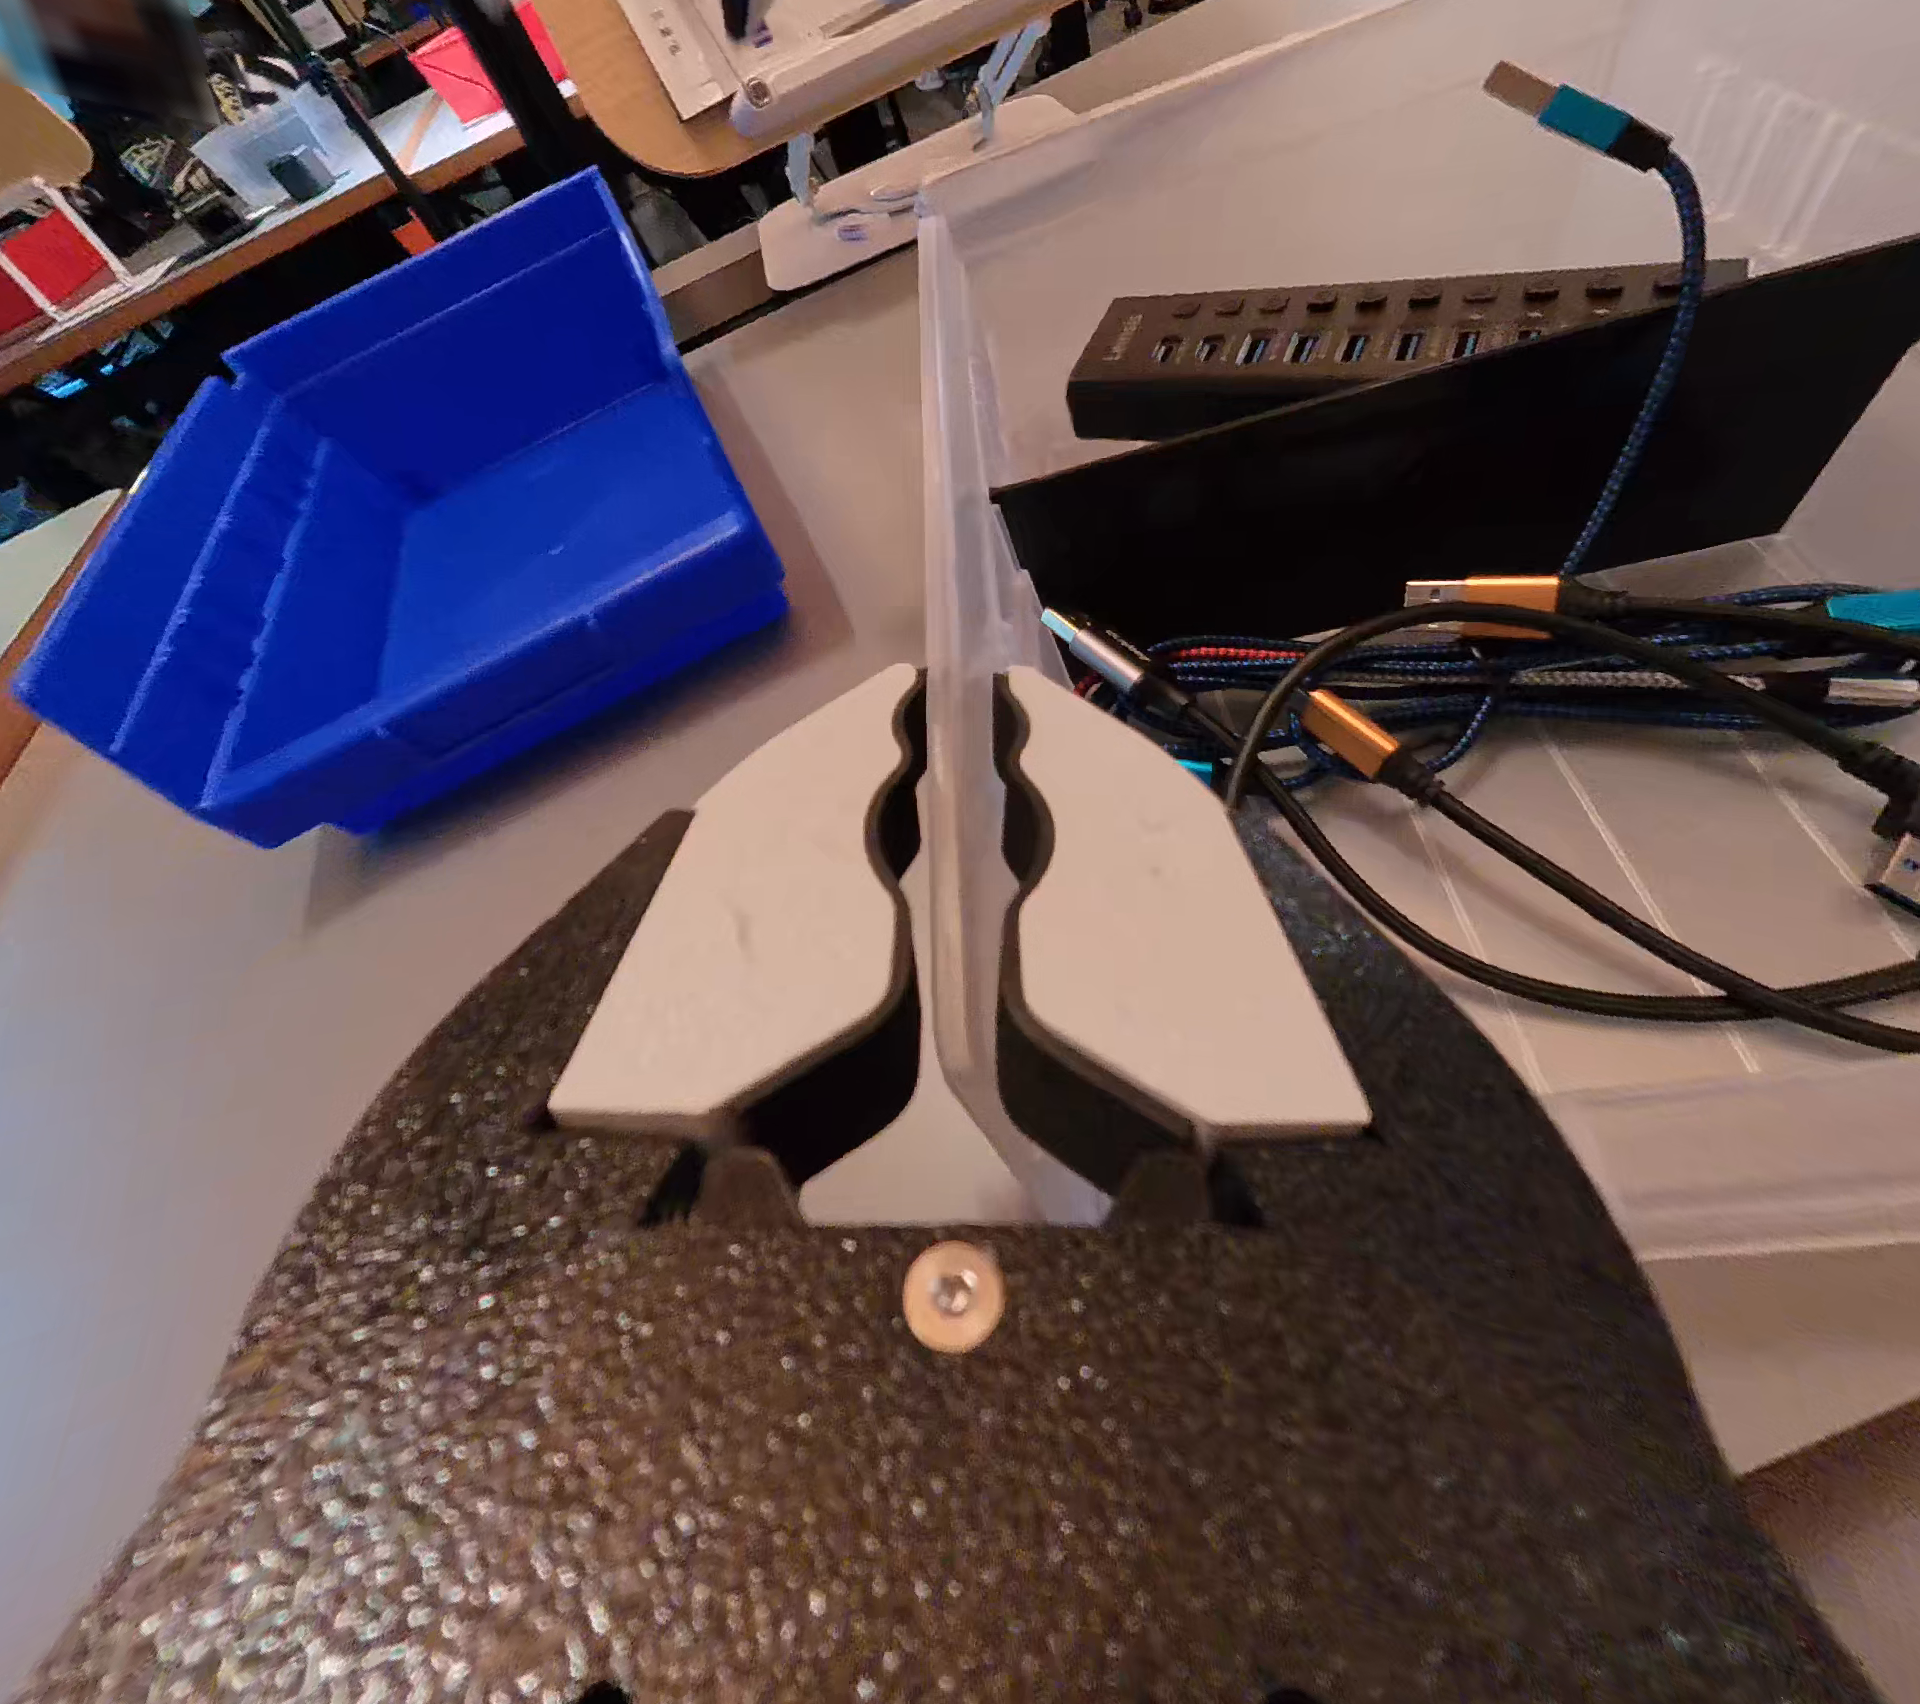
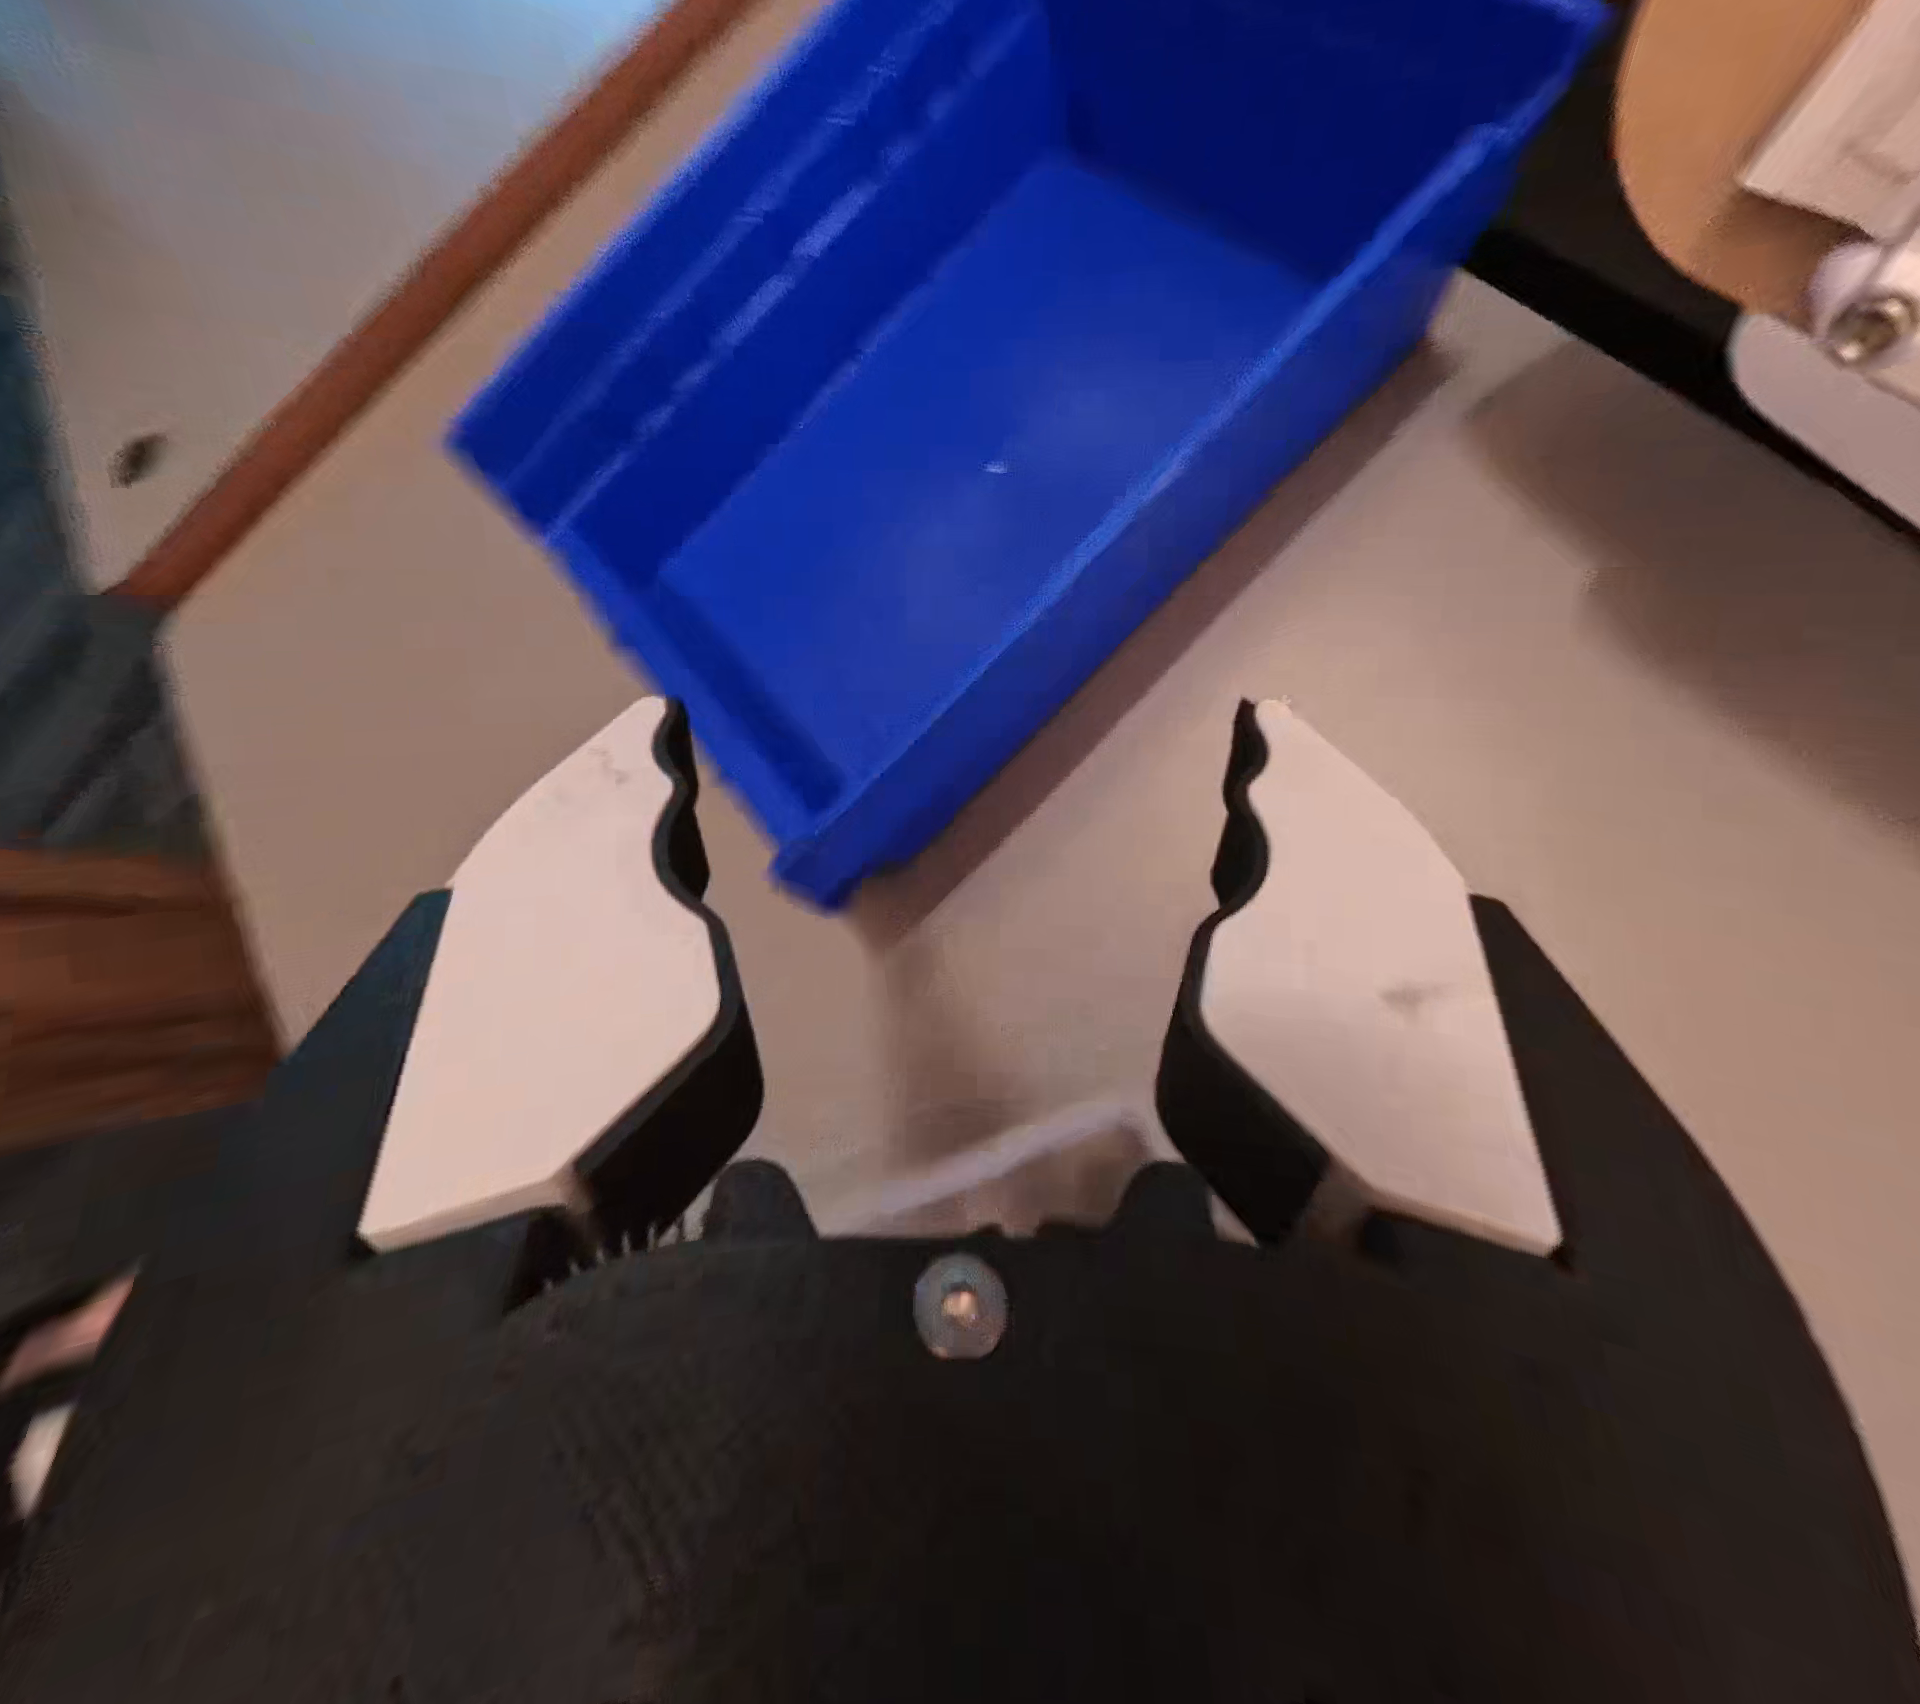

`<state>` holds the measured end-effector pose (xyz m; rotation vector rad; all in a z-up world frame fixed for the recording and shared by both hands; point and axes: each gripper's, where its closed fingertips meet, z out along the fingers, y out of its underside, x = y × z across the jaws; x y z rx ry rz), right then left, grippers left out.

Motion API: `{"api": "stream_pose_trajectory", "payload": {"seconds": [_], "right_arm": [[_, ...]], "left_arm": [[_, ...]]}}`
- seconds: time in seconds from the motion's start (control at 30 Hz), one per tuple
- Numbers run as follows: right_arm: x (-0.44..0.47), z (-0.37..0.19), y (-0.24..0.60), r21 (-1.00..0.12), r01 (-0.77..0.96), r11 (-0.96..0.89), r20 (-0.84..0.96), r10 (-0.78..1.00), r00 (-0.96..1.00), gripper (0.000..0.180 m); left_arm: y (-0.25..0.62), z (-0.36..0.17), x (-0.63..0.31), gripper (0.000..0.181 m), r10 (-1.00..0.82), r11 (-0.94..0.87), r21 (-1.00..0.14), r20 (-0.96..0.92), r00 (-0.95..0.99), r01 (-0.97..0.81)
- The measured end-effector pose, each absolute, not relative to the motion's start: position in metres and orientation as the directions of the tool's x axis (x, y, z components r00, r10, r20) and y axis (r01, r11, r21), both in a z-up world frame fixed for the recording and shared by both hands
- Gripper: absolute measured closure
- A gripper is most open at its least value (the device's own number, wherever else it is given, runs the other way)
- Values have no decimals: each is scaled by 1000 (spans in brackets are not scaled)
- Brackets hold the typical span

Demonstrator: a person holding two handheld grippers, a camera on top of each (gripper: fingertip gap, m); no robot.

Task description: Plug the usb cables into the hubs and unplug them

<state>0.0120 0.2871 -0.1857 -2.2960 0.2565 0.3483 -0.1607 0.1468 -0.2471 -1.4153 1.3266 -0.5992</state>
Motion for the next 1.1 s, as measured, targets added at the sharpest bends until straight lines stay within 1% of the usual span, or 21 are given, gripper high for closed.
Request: {"api": "stream_pose_trajectory", "payload": {"seconds": [0.07,0.1,0.17,0.2,0.23,0.33,0.37,0.4,0.43,0.5,0.57,0.6,0.63,0.7,0.8,0.87,0.93,1.0,1.1], "right_arm": [[25,-217,313,-606,-376,-701,-314,-224,923,79],[21,-228,323,-573,-404,-714,-338,-243,909,82],[7,-245,341,-532,-406,-743,-377,-220,899,104],[0,-254,347,-512,-383,-769,-373,-203,905,109],[0,-266,350,-490,-354,-796,-321,-213,923,99],[8,-292,352,-456,-249,-854,-139,-208,968,114],[10,-296,351,-446,-200,-872,-87,-180,980,119],[10,-297,352,-441,-193,-876,-76,-177,981,120],[13,-296,355,-449,-229,-864,-84,-214,973,130],[21,-294,360,-472,-320,-821,-149,-284,947,157],[20,-292,362,-475,-358,-804,-227,-281,933,165],[13,-290,364,-476,-332,-815,-264,-227,937,165],[9,-285,365,-486,-298,-822,-263,-187,946,165],[11,-261,369,-548,-217,-808,-194,-129,972,165],[28,-193,367,-665,-125,-737,-111,-68,992,167],[47,-141,350,-730,-64,-680,-57,-33,998,171],[70,-94,319,-795,-40,-605,-39,-15,999,171],[101,-62,275,-835,-63,-547,-60,-23,998,172],[160,-49,195,-852,-80,-518,-46,-79,996,172]], "left_arm": [[148,-247,-165,169,-917,168,-910,-285,278,-379],[149,-246,-166,169,-914,169,-912,-287,286,-374],[149,-246,-168,169,-908,173,-914,-292,299,-368],[150,-246,-169,169,-904,175,-913,-297,306,-368],[151,-246,-170,168,-898,182,-911,-307,314,-371],[154,-246,-176,166,-876,204,-900,-343,338,-386],[155,-246,-178,165,-868,213,-895,-358,345,-391],[157,-246,-181,164,-856,226,-889,-376,354,-399],[159,-245,-183,163,-844,239,-882,-395,362,-406],[163,-245,-188,162,-829,251,-877,-413,377,-410],[165,-245,-191,162,-828,250,-880,-411,382,-405],[166,-245,-192,162,-829,253,-880,-411,379,-401],[167,-245,-193,162,-828,258,-879,-416,377,-402],[169,-245,-193,161,-824,263,-873,-424,375,-410],[174,-246,-196,161,-824,258,-872,-424,376,-417],[183,-246,-200,160,-812,264,-866,-437,387,-425],[196,-246,-206,160,-811,251,-868,-430,396,-429],[215,-246,-212,160,-815,213,-878,-402,418,-429],[250,-247,-219,161,-822,138,-897,-340,457,-419]]}}
